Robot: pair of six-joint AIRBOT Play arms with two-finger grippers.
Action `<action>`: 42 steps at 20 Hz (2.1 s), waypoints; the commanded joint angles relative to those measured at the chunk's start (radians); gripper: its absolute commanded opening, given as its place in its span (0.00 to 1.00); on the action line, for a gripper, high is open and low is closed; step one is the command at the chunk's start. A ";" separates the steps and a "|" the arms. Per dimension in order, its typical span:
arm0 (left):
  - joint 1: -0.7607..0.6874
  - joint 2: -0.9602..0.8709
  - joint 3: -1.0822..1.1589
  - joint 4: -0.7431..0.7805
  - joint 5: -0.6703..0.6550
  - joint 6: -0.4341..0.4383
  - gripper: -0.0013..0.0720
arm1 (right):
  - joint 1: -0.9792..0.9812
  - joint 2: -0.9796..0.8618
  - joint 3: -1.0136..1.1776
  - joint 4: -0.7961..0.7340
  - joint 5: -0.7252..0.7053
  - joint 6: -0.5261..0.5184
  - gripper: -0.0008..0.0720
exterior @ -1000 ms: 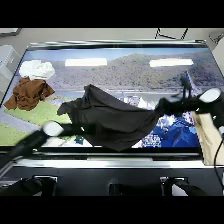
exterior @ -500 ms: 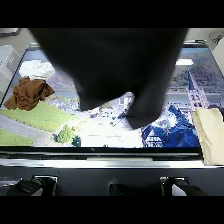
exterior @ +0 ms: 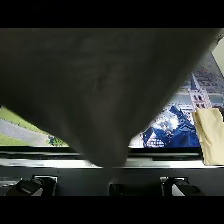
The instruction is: Fold the clothes and pants, and hang the long-sleeved shirts on hangers.
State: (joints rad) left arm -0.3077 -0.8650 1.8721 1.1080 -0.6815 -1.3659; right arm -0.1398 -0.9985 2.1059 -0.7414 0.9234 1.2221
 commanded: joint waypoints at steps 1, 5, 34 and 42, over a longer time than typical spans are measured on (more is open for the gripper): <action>0.001 -0.024 -0.028 0.234 -0.074 -0.109 0.05 | 0.001 -0.029 -0.027 -0.051 0.034 -0.011 0.07; 0.014 -0.128 -0.203 0.515 -0.117 -0.287 0.04 | 0.001 -0.233 -0.151 -0.052 0.053 0.027 0.07; 0.447 -0.689 -0.938 -0.293 -0.613 -0.024 0.61 | -0.356 -0.626 -0.465 -0.673 0.807 0.382 0.93; 0.378 -0.710 -1.014 -0.421 -0.488 0.042 0.63 | -0.356 -0.617 -0.505 -0.623 0.806 0.381 0.93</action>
State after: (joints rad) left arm 0.1024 -1.5700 0.8787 0.7361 -1.2480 -1.3487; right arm -0.4927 -1.6215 1.6131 -1.3666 1.7241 1.6066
